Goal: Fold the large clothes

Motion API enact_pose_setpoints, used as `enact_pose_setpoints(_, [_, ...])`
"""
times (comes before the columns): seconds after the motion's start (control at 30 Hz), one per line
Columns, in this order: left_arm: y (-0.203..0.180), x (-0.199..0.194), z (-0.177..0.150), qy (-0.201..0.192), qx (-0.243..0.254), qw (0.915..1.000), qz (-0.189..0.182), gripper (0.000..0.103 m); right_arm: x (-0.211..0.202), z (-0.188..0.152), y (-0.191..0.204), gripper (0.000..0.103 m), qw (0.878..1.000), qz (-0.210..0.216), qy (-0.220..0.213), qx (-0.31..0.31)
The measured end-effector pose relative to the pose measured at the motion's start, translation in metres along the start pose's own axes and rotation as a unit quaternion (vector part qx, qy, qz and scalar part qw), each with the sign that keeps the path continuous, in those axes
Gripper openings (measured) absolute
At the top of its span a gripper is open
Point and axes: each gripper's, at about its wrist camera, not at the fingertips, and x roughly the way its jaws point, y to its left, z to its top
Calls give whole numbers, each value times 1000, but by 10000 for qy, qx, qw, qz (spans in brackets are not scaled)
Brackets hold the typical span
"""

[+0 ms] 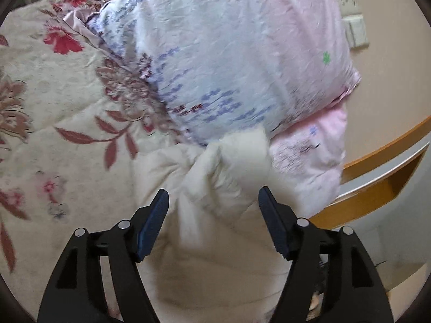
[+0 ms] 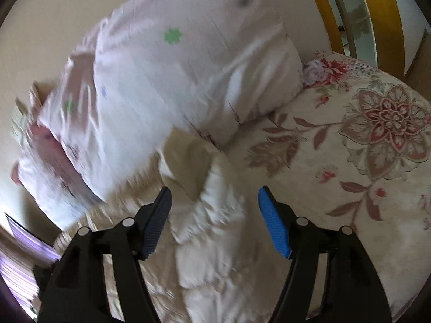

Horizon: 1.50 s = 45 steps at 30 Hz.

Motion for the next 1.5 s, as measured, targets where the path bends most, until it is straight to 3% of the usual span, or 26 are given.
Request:
enact_pose_setpoints(0.17, [-5, 7, -16, 249, 384, 9980, 435, 58, 8, -11, -5, 67, 9994, -170, 288, -107])
enact_pose_setpoints(0.2, [-6, 8, -19, 268, 456, 9975, 479, 54, 10, -14, -5, 61, 9991, -193, 345, -134])
enact_pose_setpoints(0.23, [-8, 9, -22, 281, 532, 9968, 520, 47, 12, -17, -6, 45, 9989, -193, 403, -171])
enact_pose_setpoints(0.3, [-11, 11, -26, 291, 636, 9957, 604, 36, 14, -21, -4, 24, 9985, -174, 481, -219])
enact_pose_setpoints(0.33, [-12, 13, -28, 304, 701, 9949, 660, 25, 12, -23, -3, 18, 9986, -151, 440, -237])
enact_pose_setpoints(0.47, [-16, 12, -31, 328, 802, 9938, 691, 9, -6, -22, 6, 11, 9995, -48, 133, -296])
enact_pose_setpoints(0.63, [-23, 4, -34, 231, 1093, 9897, 896, 8, -31, -22, 17, 10, 9988, -80, -261, -396])
enact_pose_setpoints(0.97, [-8, 27, -44, 406, 1196, 9819, 1412, 8, 12, -45, 5, 10, 9912, -1184, 195, -567])
enact_pose_setpoints(1.17, [-14, 34, -48, 350, 1413, 9767, 1574, 9, 25, -51, 15, 23, 9802, -1767, 252, -859])
enact_pose_setpoints(1.2, [-16, 30, -47, 297, 1421, 9772, 1550, 9, 20, -51, 19, 31, 9784, -1843, 172, -923])
enact_pose_setpoints(1.23, [-20, 21, -44, 188, 1428, 9785, 1473, 10, 9, -50, 24, 38, 9775, -1861, -17, -998])
enact_pose_setpoints(1.37, [-41, -8, -38, -448, 1523, 9789, 1287, 22, -23, -47, 52, 39, 9778, -1437, -738, -1331])
enact_pose_setpoints(1.43, [-59, -13, -40, -656, 1730, 9771, 1055, 33, -20, -45, 67, 39, 9779, -1206, -696, -1557])
enact_pose_setpoints(1.5, [-76, -3, -43, -575, 1919, 9756, 897, 39, -5, -44, 79, 39, 9786, -1062, -457, -1700])
